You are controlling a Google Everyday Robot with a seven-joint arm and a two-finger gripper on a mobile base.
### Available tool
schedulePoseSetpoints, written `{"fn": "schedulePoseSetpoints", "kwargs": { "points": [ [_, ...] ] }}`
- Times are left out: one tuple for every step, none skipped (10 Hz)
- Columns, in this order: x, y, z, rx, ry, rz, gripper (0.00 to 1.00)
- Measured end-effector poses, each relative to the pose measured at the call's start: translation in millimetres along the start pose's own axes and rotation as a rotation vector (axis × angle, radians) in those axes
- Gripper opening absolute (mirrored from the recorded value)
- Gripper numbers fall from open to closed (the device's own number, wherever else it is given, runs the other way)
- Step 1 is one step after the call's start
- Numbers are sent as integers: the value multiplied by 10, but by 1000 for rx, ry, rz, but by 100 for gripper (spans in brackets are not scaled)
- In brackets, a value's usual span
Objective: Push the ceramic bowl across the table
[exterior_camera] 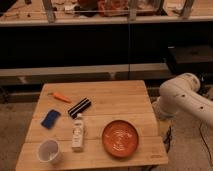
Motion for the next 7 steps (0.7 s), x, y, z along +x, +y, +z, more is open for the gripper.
{"fn": "schedulePoseSetpoints", "kwargs": {
  "points": [
    [-35,19,29,0,4,-13,80],
    [-102,49,40,-2,2,-17,80],
    [-197,99,72,-8,0,-23,80],
    [-243,136,91,-11,-2,-27,80],
    [-261,163,134,-13,1,-31,80],
    [-259,177,158,-14,5,-32,80],
    [-279,187,182,-17,6,-36,80]
  ]
}}
